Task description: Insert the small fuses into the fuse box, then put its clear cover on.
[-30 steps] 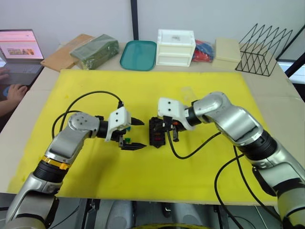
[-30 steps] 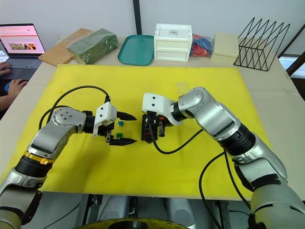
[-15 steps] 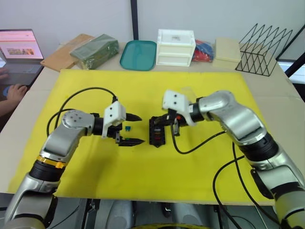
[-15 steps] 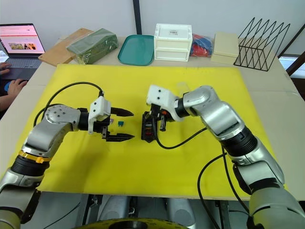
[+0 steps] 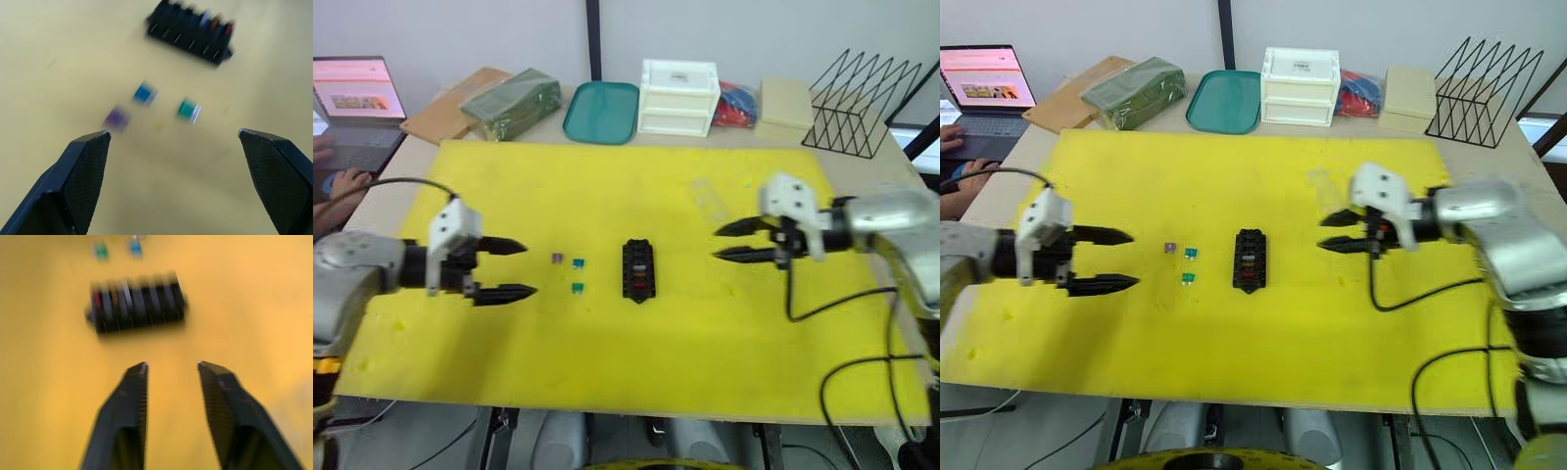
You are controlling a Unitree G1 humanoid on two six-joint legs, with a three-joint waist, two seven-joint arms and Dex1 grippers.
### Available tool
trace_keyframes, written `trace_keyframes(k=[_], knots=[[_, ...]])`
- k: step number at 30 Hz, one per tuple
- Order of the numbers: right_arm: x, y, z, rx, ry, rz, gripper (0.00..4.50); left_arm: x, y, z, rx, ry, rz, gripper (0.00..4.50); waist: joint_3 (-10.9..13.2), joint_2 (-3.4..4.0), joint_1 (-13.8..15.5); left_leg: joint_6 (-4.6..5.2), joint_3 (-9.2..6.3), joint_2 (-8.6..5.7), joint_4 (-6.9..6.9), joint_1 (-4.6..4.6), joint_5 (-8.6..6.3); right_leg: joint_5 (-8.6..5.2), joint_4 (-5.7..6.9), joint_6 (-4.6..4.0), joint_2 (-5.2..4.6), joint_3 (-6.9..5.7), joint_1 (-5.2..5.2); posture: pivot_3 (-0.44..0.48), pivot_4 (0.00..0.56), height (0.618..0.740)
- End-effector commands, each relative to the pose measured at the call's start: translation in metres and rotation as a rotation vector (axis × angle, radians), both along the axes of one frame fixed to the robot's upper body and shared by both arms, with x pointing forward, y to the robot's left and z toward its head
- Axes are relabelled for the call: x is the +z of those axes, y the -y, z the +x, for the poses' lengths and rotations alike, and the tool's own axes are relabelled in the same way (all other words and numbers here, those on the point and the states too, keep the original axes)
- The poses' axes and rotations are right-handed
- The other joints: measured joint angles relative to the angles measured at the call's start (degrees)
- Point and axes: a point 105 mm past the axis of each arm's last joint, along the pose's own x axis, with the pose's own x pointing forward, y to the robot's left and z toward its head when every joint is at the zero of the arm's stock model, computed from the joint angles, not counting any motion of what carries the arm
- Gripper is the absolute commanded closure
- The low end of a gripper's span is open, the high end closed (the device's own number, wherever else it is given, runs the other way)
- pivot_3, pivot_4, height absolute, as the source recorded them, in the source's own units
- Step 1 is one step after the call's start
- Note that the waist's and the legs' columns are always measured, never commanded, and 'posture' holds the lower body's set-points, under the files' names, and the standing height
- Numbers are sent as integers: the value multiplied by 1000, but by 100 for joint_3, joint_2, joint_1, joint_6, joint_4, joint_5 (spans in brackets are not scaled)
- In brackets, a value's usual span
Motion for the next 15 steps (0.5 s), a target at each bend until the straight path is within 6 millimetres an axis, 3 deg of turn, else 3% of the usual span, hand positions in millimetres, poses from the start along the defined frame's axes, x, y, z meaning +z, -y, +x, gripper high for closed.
trace_keyframes(k=[1,5,11,15], knots=[[9,19,-7,-14,37,-12,1295,11,-20,-4,25,44,55,0,0,0,-11,0,2,0,0,2,0,-1,0,-1,1,1,1,0,150,740],[4,30,-7,-75,41,-6,18,10,-30,-3,36,26,62,0,1,1,-41,0,9,2,0,11,0,-1,4,-2,8,6,5,0,150,740],[11,7,-9,-31,85,43,18,7,-13,7,-12,-12,-26,0,1,3,-22,0,9,1,1,6,0,0,4,0,8,8,2,0,150,740],[28,-28,-7,42,125,132,18,10,6,20,-14,-113,-226,0,1,3,-32,-1,8,1,1,8,0,1,9,-1,10,9,1,0,150,740]])
